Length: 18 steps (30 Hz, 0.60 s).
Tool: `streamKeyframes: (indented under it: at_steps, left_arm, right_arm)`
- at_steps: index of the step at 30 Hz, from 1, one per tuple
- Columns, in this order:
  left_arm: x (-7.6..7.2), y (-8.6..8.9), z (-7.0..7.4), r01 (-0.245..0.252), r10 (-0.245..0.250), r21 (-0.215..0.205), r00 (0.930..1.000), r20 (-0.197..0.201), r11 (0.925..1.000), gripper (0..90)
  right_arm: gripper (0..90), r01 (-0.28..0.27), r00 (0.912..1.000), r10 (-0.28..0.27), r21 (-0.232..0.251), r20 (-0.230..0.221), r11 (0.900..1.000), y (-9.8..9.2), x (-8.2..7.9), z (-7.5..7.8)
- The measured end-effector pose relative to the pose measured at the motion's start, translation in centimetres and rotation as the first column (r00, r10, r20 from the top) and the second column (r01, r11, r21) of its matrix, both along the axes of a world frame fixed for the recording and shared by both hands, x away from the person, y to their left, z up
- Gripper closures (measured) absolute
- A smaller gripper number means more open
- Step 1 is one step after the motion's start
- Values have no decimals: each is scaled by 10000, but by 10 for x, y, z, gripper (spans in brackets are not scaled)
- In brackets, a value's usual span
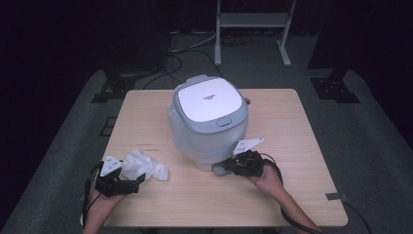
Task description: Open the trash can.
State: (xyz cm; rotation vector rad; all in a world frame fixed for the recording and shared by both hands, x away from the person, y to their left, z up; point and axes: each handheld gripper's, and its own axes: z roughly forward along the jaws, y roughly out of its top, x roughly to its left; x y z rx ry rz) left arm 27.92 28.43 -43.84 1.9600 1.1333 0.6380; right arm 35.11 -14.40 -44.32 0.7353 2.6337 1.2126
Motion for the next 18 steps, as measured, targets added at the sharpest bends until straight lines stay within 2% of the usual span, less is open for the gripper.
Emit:
streamKeyframes:
  at_steps: [9,12,18]
  left_arm:
    - [0,0,-1,-17,17,-57,10000,-48,10000,13]
    - [1,0,-1,-16,16,-46,10000,-35,10000,13]
    - [1,1,-1,-52,52,-71,10000,-68,10000,13]
  right_arm:
    - [777,226,9997,-226,-73,3,9997,3,2,-6]
    - [777,303,9991,-296,-230,301,9993,4,0,-7]
    - [780,371,9979,-352,-354,541,9987,6,-2,-9]
